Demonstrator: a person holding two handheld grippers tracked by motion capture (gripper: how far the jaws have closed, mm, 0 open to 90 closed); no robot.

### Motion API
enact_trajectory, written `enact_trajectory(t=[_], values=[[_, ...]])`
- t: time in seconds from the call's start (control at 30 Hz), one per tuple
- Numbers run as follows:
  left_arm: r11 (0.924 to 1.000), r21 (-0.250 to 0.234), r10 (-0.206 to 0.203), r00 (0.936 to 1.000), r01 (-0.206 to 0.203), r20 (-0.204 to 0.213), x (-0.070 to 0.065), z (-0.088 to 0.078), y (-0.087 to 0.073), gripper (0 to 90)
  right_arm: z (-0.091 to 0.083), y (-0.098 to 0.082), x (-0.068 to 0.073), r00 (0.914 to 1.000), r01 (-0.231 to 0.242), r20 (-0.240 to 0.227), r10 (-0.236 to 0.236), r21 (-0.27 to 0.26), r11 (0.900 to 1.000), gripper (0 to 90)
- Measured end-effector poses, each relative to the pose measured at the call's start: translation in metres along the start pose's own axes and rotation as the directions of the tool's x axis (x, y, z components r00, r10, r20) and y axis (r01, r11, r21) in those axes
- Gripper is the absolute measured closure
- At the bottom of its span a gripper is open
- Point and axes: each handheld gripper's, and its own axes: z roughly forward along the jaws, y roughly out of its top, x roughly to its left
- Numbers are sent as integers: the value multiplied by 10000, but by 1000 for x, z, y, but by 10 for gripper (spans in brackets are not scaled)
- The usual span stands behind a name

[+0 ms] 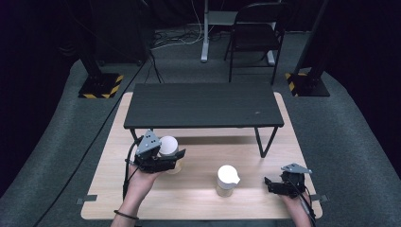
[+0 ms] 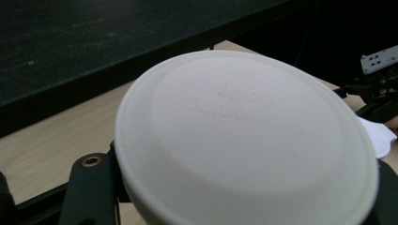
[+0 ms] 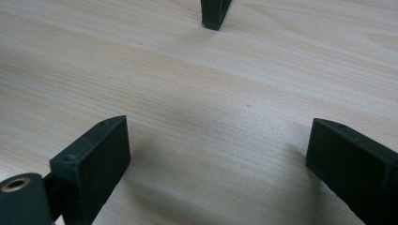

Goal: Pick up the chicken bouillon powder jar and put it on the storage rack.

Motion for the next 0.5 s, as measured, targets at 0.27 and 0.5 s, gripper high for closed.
enact_trajectory(t=[0.27, 0.5], values=[[10000, 80, -18, 10000, 17, 59, 4, -7, 21, 340, 0, 0, 0, 10000, 6, 0, -6, -1, 10000, 56], [9996, 221, 175, 9998, -177, 55, 7, -11, 40, 340, 0, 0, 0, 10000, 8, -5, -8, -2, 10000, 57]])
